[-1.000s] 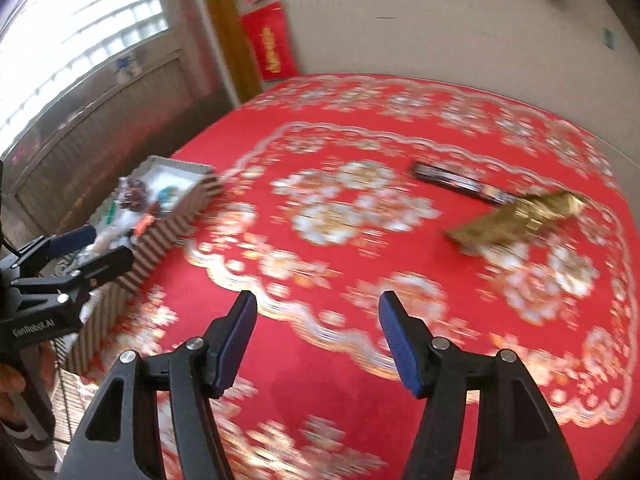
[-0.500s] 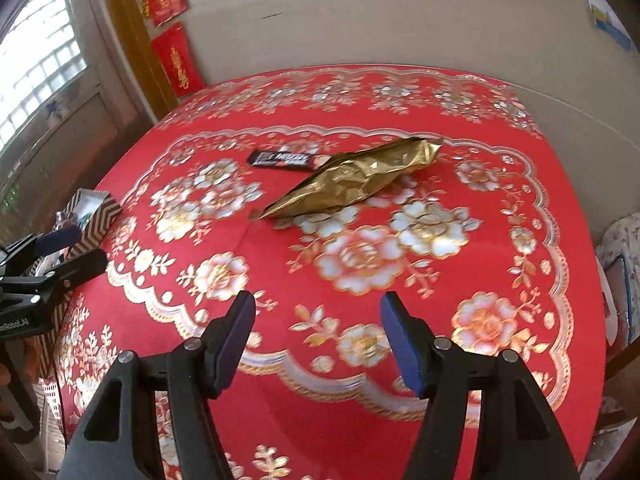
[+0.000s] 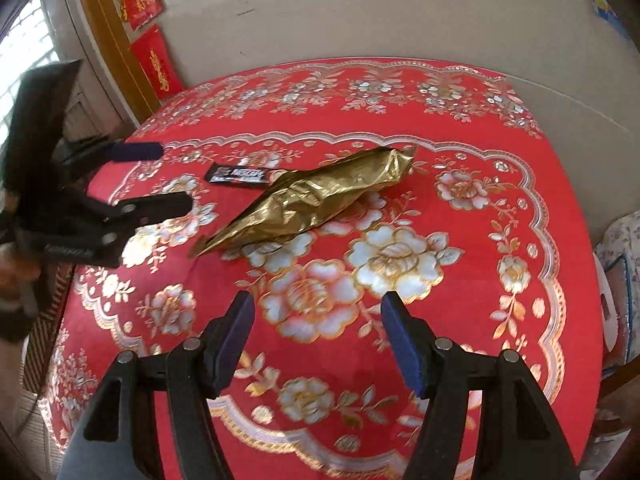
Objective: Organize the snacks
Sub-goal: 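Move both tools back over the Nescafe stick and gold foil bar, then grasp the Nescafe stick with the left tool while the right tool grasps the gold foil bar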
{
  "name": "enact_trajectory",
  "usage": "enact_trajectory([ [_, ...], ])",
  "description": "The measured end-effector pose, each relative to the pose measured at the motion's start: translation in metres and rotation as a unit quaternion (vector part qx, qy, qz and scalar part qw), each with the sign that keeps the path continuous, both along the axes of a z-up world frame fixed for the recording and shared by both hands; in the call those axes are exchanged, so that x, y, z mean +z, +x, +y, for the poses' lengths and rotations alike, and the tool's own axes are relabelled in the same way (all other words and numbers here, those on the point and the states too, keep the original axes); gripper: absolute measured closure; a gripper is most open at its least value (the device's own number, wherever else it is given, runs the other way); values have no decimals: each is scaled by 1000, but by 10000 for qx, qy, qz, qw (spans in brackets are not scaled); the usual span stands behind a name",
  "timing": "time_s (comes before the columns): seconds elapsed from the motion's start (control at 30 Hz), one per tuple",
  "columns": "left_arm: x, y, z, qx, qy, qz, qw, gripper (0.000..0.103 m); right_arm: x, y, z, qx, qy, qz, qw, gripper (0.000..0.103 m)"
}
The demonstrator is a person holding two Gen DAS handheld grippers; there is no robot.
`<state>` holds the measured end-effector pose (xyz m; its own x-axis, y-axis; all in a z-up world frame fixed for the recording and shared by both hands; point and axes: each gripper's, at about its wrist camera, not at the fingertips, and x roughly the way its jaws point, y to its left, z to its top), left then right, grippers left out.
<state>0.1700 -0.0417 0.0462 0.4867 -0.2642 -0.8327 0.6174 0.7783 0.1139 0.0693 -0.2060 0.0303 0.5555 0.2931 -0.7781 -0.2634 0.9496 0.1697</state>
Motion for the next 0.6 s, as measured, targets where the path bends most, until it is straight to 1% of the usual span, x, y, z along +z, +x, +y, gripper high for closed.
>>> enact_trajectory([
  [0.03,-5,7,-2,-145,1,73,9999,13,0,3,-1,-5,-18,4,10000,37],
  [0.13,-18,22,-10,-538,168,232,9981,13,0,10,-4,-28,-97,25,9999,37],
  [0.2,-26,25,-15,-815,294,246,9959,13,0,14,-6,-45,-136,41,9999,37],
  [0.3,-34,26,-23,-1170,336,360,9919,13,-2,19,-7,-30,-141,72,9999,37],
  [0.37,-34,28,-29,-1270,304,361,9908,13,-4,23,-7,-19,-113,113,9999,37],
  [0.5,-35,34,-33,-1258,185,515,9905,13,-7,32,-2,18,-48,167,9998,37],
  [0.53,-36,35,-32,-1220,116,590,9907,16,-6,33,0,27,-51,162,9999,37],
  [0.57,-36,36,-28,-1201,-39,733,9901,22,-6,34,1,32,-70,150,9999,37],
  [0.6,-36,36,-26,-1156,-92,703,9908,26,-5,35,2,34,-78,142,9999,37],
])
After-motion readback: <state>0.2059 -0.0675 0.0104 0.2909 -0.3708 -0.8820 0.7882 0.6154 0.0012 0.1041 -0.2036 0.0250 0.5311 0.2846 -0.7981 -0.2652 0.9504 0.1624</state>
